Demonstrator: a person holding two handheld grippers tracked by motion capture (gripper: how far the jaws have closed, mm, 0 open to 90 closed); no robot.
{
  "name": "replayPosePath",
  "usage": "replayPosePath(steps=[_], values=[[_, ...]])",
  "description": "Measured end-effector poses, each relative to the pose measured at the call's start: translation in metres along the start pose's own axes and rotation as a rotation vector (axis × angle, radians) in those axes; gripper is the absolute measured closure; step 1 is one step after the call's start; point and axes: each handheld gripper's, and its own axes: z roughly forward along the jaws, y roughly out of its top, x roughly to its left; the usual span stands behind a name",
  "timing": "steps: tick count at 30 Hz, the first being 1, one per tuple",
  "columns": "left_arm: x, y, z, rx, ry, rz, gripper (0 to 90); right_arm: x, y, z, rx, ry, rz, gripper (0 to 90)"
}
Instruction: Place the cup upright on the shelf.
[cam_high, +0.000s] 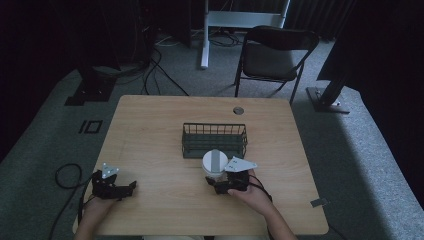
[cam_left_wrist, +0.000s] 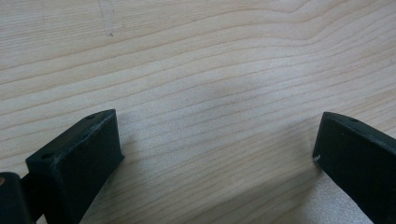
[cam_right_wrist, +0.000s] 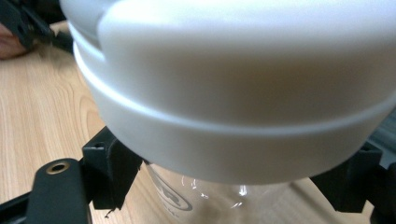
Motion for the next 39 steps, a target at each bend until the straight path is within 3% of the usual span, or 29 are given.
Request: replayPosePath(steps=[5, 11, 24, 35, 39], values=[[0.000, 0.000, 0.000, 0.000, 0.000, 0.000, 1.2, -0.003, 0.012, -0.006, -0.025, 0.003, -0.001, 18.6], [0.000, 0.000, 0.000, 0.000, 0.000, 0.000, 1.2, -0.008, 0.037, -0.014, -0.070, -0.029, -0.013, 18.6], [0.000, 0.000, 0.000, 0.000, 0.001, 0.002, 1.2, -0.028, 0.075, -0.016, -0.136, -0.088, 0.051, 18.6], [0.000, 0.000, 0.000, 0.001, 0.000, 0.003, 1.2, -0.037, 0.094, -0.002, -0.120, -0.208, 0.074, 18.6], [0.000, 0.000, 0.000, -0.001, 0.001, -0.001, 1.2, -0.042, 0.096, 0.008, -0.119, -0.284, 0.111, 18.6]])
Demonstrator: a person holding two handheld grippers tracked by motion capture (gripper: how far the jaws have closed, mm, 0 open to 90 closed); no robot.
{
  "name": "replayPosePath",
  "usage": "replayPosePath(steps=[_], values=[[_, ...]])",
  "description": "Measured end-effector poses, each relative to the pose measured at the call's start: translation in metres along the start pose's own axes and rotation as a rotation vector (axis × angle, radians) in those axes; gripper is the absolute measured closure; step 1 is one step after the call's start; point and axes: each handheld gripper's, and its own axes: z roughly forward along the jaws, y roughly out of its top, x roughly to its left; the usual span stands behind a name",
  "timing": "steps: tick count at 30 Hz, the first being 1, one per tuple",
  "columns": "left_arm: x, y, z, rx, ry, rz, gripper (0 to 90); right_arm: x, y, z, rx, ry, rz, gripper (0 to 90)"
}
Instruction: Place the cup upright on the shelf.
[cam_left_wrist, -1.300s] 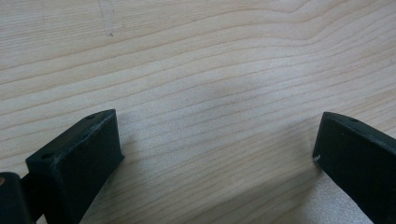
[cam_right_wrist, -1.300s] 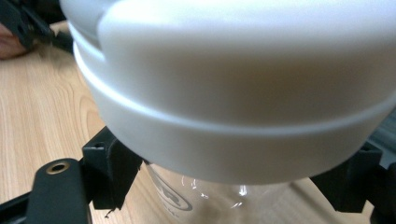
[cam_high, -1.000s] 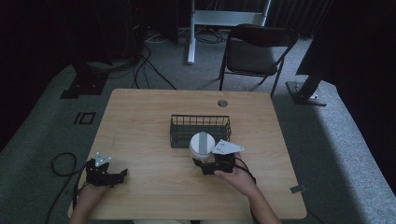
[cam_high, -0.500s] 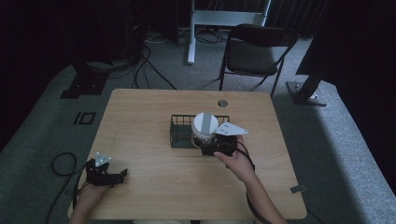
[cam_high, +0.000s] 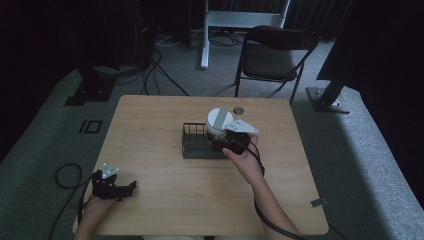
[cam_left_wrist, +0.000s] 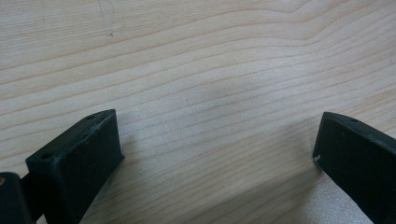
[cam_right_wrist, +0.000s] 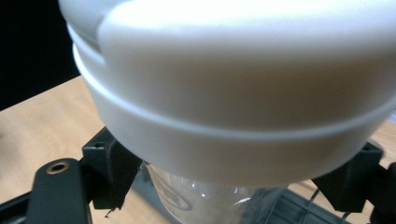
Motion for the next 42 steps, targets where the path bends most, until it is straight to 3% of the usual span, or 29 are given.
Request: replayPosePath(steps=[2, 3, 8, 10, 22, 42], values=[[0.000, 0.000, 0.000, 0.000, -0.001, -0.001, 1.2, 0.000, 0.000, 0.002, 0.008, -0.011, 0.005, 18.6], [0.000, 0.000, 0.000, 0.001, 0.000, 0.002, 1.2, 0.000, 0.001, 0.011, 0.027, -0.070, 0.013, 18.6], [0.000, 0.000, 0.000, 0.001, -0.001, 0.001, 1.2, 0.001, -0.001, 0.024, 0.054, -0.163, 0.049, 18.6], [0.000, 0.000, 0.000, 0.001, -0.001, 0.001, 1.2, 0.001, -0.001, 0.030, 0.067, -0.179, 0.065, 18.6], [0.000, 0.000, 0.000, 0.001, -0.001, 0.002, 1.2, 0.001, -0.012, 0.054, 0.153, -0.174, 0.142, 18.6], [0.000, 0.000, 0.000, 0.001, -0.001, 0.001, 1.2, 0.002, -0.015, 0.069, 0.244, -0.199, 0.133, 18.6]])
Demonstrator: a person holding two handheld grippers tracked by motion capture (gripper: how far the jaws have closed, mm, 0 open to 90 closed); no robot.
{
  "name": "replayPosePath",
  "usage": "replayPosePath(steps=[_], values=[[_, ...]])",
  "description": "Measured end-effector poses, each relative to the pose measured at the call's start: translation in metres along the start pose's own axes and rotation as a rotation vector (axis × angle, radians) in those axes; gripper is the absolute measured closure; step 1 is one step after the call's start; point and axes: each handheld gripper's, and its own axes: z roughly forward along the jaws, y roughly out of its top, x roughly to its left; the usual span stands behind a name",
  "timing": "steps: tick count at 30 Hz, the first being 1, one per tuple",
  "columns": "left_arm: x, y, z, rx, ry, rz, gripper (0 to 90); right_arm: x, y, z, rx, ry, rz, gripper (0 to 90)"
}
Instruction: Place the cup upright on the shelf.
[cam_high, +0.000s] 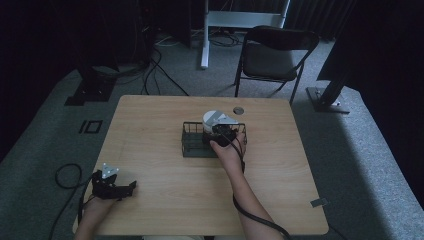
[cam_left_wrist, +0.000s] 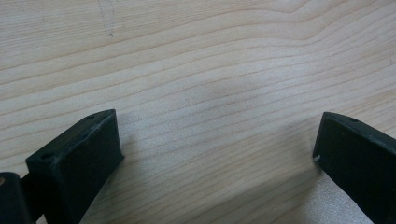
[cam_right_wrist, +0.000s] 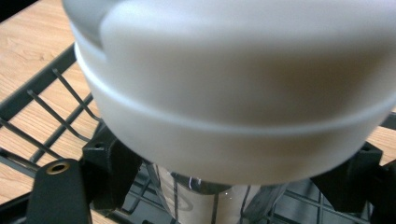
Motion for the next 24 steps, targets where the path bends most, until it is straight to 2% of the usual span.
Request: replayPosePath(steps=[6, 19, 24], values=[[0.000, 0.000, 0.000, 0.000, 0.000, 0.000, 1.2, -0.001, -0.003, 0.002, 0.004, 0.014, 0.020, 18.5], [0.000, 0.000, 0.000, 0.000, 0.000, 0.000, 1.2, -0.001, -0.009, -0.001, -0.021, 0.024, 0.005, 18.1], [0.000, 0.000, 0.000, 0.001, 0.000, 0.001, 1.2, 0.000, -0.011, -0.005, -0.036, 0.061, -0.004, 14.1]])
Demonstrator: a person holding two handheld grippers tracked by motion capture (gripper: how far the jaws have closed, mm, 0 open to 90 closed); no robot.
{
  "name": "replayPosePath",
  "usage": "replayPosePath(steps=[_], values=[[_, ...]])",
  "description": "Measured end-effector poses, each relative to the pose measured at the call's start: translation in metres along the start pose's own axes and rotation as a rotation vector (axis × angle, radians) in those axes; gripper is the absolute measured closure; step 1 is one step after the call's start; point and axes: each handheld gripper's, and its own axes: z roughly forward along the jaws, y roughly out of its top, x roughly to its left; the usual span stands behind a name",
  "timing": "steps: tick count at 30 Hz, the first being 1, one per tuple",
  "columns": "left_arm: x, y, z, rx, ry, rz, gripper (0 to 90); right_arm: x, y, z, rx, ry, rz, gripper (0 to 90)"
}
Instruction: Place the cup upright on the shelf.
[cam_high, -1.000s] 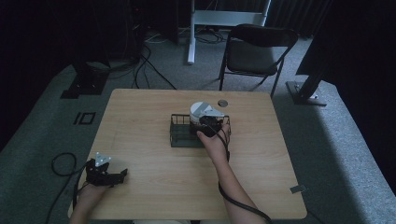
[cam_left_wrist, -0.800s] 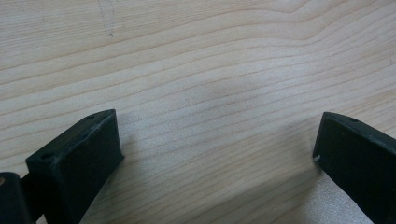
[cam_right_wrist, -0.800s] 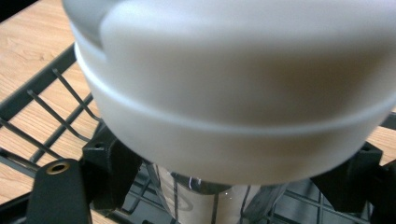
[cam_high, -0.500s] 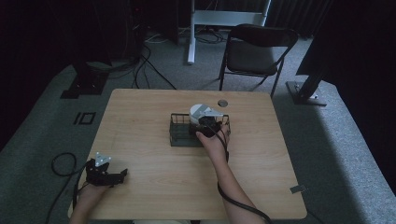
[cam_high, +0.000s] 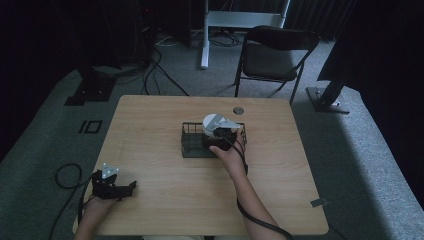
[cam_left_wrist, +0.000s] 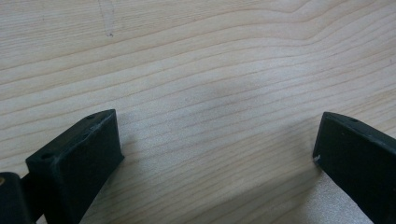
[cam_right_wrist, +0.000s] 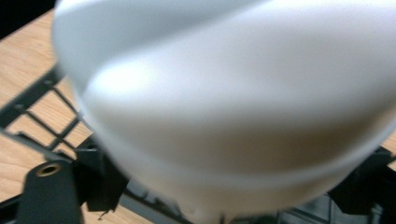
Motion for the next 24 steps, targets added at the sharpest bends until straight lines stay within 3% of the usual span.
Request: replayPosePath(steps=[11, 19, 24], values=[[0.000, 0.000, 0.000, -0.001, 0.000, -0.001, 1.2, -0.002, -0.007, -0.005, -0.046, 0.031, 0.038, 11.6], [0.000, 0.000, 0.000, 0.000, 0.000, 0.000, 1.2, -0.001, -0.010, -0.008, -0.089, 0.040, -0.003, 10.7], [0.000, 0.000, 0.000, -0.001, 0.000, -0.001, 1.2, -0.003, -0.012, -0.010, -0.106, 0.036, 0.001, 10.7]])
